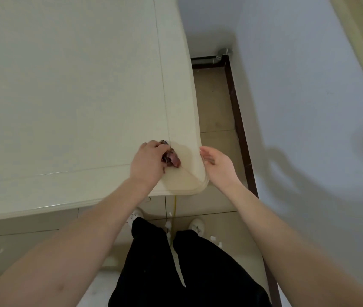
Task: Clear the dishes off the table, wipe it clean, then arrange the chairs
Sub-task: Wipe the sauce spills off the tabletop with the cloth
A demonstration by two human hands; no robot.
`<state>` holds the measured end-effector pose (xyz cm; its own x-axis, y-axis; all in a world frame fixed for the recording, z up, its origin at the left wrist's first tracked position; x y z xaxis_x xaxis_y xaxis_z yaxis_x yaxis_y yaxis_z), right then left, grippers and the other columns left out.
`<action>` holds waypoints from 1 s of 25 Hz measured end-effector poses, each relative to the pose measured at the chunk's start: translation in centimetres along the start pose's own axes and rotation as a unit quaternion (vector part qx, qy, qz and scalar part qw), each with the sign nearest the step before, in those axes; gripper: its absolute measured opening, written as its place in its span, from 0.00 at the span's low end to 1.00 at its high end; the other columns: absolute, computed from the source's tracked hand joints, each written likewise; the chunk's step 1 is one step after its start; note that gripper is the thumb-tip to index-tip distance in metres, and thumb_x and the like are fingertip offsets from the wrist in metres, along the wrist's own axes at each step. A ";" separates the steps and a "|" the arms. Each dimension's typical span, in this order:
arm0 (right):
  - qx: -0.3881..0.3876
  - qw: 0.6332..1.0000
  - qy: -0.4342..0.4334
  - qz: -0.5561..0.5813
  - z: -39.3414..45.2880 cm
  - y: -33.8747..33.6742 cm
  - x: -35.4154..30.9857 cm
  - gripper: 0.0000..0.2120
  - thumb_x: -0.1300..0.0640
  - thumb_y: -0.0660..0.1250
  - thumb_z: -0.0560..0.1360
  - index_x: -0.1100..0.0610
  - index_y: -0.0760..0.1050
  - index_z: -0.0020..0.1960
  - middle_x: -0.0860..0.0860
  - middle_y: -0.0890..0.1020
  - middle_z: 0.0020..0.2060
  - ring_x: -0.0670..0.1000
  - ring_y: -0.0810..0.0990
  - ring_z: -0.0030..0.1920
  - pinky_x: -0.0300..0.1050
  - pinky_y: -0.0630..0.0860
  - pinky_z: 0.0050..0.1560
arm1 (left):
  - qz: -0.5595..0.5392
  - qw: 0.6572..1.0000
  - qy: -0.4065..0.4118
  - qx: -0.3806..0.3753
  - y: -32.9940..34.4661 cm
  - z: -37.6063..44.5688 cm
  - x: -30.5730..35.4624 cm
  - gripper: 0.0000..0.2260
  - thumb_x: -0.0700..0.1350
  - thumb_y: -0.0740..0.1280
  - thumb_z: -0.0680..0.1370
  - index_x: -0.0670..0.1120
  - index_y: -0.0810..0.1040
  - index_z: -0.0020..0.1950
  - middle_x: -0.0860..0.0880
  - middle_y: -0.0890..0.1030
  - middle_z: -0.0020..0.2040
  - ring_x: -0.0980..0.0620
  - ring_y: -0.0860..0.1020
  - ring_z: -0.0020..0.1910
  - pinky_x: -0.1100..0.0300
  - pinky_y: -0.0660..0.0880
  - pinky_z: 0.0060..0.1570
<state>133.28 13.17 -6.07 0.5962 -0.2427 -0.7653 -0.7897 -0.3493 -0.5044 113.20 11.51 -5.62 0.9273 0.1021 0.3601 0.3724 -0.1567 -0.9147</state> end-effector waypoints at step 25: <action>-0.057 0.981 -0.099 -0.156 7.2 -0.5 -3.0 0.27 0.68 0.60 0.75 0.56 0.65 0.72 0.51 0.65 0.72 0.50 0.64 0.71 0.38 0.56 0.70 | -0.014 0.994 0.090 0.062 -1.9 9.6 -1.7 0.12 0.40 0.62 0.79 0.48 0.80 0.59 0.51 0.74 0.66 0.53 0.76 0.59 0.69 0.65 0.50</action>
<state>130.80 20.63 -6.39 0.7576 0.0683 -0.6492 -0.5451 -0.4809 -0.6867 110.58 21.04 -6.22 0.9121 -0.0737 0.4032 0.4019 -0.0325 -0.9151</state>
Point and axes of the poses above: each hand's wrist, its own z-axis towards the middle knuckle, its own y-axis out of the palm, x = y × z, the point moved 2 cm from there along z, towards the middle knuckle
